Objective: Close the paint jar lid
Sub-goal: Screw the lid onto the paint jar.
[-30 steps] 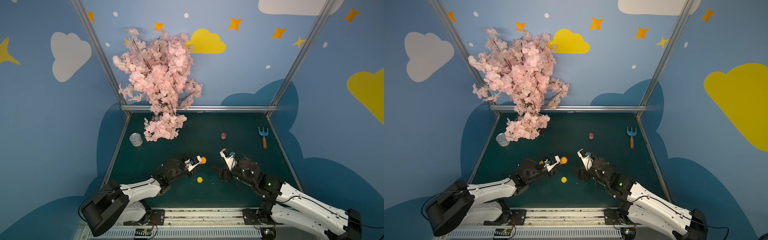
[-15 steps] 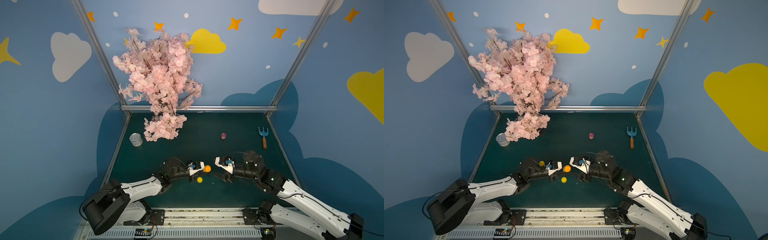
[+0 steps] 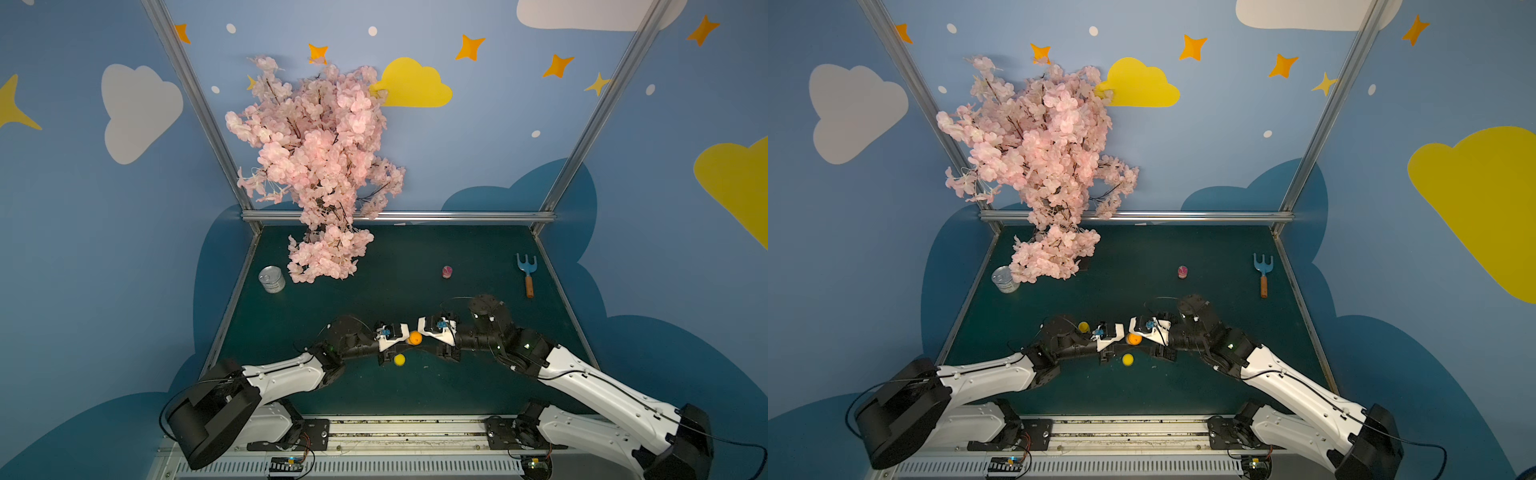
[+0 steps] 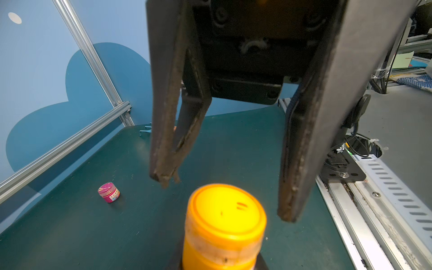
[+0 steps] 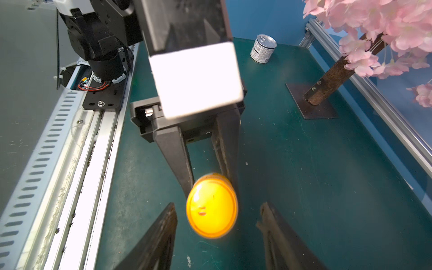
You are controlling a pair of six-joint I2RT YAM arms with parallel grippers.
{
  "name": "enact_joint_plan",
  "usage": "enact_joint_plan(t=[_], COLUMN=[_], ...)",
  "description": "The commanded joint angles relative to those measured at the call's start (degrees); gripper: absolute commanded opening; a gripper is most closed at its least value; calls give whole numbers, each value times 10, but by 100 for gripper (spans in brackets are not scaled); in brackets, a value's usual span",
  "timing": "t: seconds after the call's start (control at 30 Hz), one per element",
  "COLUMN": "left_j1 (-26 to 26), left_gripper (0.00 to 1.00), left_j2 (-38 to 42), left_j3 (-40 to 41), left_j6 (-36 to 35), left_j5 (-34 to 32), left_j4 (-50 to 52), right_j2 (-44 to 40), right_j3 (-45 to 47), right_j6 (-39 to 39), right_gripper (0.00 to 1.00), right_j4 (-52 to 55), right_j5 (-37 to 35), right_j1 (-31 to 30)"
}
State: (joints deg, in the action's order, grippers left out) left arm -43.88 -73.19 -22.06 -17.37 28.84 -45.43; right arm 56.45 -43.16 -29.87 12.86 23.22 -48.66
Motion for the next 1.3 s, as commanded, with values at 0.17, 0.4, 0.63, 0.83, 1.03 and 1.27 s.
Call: enact_joint_plan(t=[0.17,0.4,0.63,0.83,1.03,1.27], left_j1=[2,2,2,2,2,1], left_gripper=[23,23,23,23,23,23], left_j2=[-3,-1,-1,0,-1,2], left_j3=[-9,-9,-9,-9,-10,-5], left_j6=[4,5,4,4,4,4], left_j5=[8,7,6,5,5,-27], left_j4=[0,1,2,3,3,-2], right_j2=[7,10,19,26,23,38], right_j3=[-18,-18,-20,-24,-23,-30], right_j6=[-3,6,14,15,23,73], right_gripper=[50,48,42,38,25,23], right_j4=[1,-9,-13,-14,-22,-26], right_j5=[17,15,17,17,10,-12], right_j1=[2,1,-1,-4,-6,-9])
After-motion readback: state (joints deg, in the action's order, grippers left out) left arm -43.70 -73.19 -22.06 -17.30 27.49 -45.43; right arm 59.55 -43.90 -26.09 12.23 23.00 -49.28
